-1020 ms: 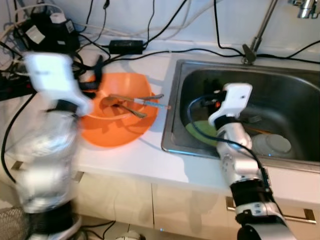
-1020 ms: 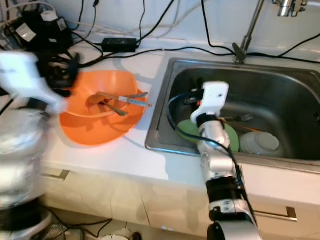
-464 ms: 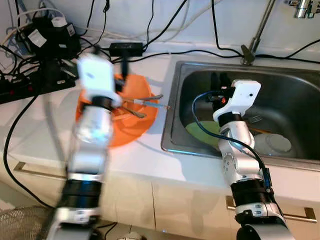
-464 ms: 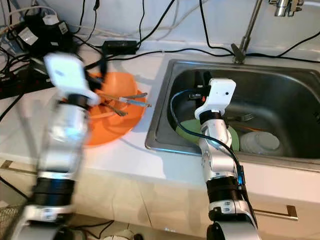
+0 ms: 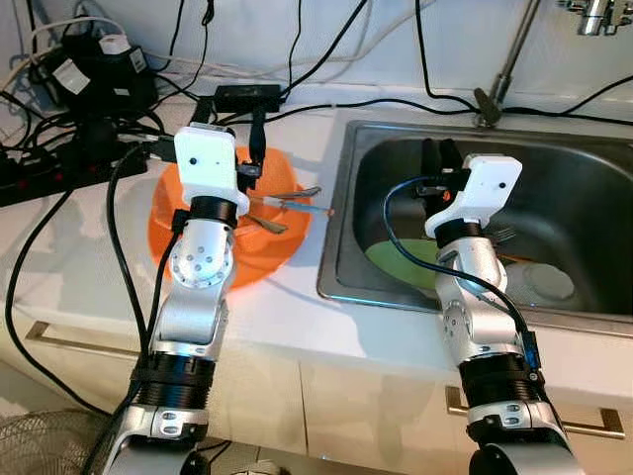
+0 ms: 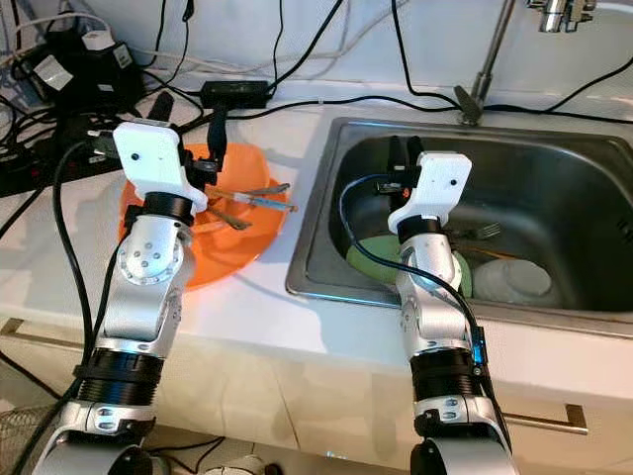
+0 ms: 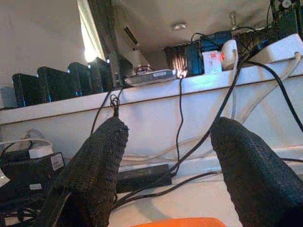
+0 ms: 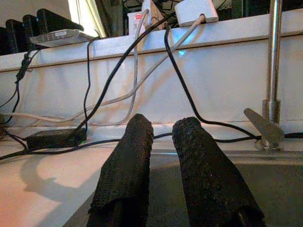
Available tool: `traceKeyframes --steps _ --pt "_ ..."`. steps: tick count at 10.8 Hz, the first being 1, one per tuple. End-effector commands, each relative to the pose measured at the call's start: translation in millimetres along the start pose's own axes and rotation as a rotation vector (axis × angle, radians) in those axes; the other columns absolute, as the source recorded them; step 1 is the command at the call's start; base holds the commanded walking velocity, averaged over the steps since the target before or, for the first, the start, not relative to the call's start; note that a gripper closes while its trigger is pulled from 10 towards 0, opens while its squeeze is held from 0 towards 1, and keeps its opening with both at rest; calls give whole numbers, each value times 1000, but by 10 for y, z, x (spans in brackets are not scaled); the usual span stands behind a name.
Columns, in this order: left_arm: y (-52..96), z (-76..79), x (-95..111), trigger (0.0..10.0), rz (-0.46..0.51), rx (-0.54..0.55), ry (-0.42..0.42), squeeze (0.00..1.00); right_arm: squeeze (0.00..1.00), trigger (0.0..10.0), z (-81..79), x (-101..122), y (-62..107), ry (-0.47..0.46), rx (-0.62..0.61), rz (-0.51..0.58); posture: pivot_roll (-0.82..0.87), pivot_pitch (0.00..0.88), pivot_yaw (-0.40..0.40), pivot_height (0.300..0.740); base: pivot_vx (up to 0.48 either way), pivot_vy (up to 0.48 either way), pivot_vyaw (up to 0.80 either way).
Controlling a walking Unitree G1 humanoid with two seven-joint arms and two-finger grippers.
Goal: Kitchen organization
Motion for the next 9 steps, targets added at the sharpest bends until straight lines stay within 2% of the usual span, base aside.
traceKeyframes --steps 1,5,9 --pt "-29 -26 26 10000 21 20 3 0 0 10000 -2 39 18 0 -2 20 117 0 64 740 0 0 0" --pt "-43 -55 38 10000 33 27 13 0 0 10000 16 36 27 5 -5 17 117 0 63 740 0 0 0" --pt "-42 -58 16 10000 28 23 24 0 0 10000 19 23 44 5 -8 11 113 1 64 740 -295 0 0"
Point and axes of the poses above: a point about 5 cm out from each wrist's last joint towards the gripper, its own y axis pointing back from the gripper into the wrist, its own x axis along the axis of the wrist's last joint, z = x × y, the point moved 3 cm from there along -y, pointing out of the wrist towards the gripper, and after that the axes turned 1 degree about y, right-handed, at the moved point
